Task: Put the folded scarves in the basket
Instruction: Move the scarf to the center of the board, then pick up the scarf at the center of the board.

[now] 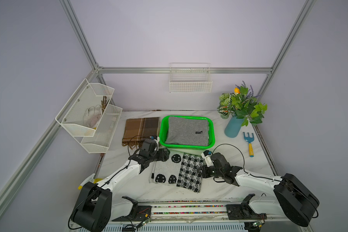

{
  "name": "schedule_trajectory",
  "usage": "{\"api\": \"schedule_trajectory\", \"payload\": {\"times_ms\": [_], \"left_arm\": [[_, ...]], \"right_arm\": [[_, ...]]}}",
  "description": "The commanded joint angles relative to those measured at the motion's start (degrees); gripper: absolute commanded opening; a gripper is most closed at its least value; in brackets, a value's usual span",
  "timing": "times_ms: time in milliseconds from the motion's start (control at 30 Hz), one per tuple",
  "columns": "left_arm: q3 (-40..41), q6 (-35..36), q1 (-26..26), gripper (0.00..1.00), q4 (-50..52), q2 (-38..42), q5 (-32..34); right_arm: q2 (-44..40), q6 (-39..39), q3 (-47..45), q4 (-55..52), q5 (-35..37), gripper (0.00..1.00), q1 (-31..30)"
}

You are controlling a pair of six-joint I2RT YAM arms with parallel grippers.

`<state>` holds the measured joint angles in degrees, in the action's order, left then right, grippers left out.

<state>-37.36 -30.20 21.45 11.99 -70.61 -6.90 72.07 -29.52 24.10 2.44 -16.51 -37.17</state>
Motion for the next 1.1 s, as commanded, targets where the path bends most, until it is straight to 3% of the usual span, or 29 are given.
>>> {"api": "schedule_trajectory", "payload": {"times_ms": [0, 267, 367, 500, 633, 900, 1067], "left_arm": [[3.5, 1.5, 0.1, 0.84, -1.2, 1.9, 5.5], [4.0, 3.0, -0.1, 0.85, 0.0, -0.2, 15.2], [4.3, 3.7, 0.4, 0.86, -2.8, -1.6, 8.3], [4.1, 3.3, 0.4, 0.86, -5.3, -4.3, 2.2], [3.8, 3.1, 0.4, 0.85, -6.3, -6.1, -1.2], [3.7, 2.6, 0.4, 0.79, -6.5, -9.9, -4.4], [4.1, 2.3, 1.0, 0.78, -6.5, -11.7, -4.6]], "right_arm": [[-3.5, 0.5, -1.4, -2.9, 5.2, 0.00, 0.9], [-9.3, -2.2, -4.9, -2.1, 6.2, 0.00, 1.6], [-8.5, -2.3, -4.9, -1.6, 5.5, 0.00, 1.6], [-6.5, -2.5, -4.8, -1.2, 4.3, 0.35, 1.6], [-6.1, -2.6, -4.9, -2.0, 2.9, 0.46, 1.6], [-10.5, -7.3, -9.6, -0.4, 4.3, 0.54, 1.6], [-8.4, -8.6, -10.1, 3.8, -1.4, 0.55, 1.6]]}}
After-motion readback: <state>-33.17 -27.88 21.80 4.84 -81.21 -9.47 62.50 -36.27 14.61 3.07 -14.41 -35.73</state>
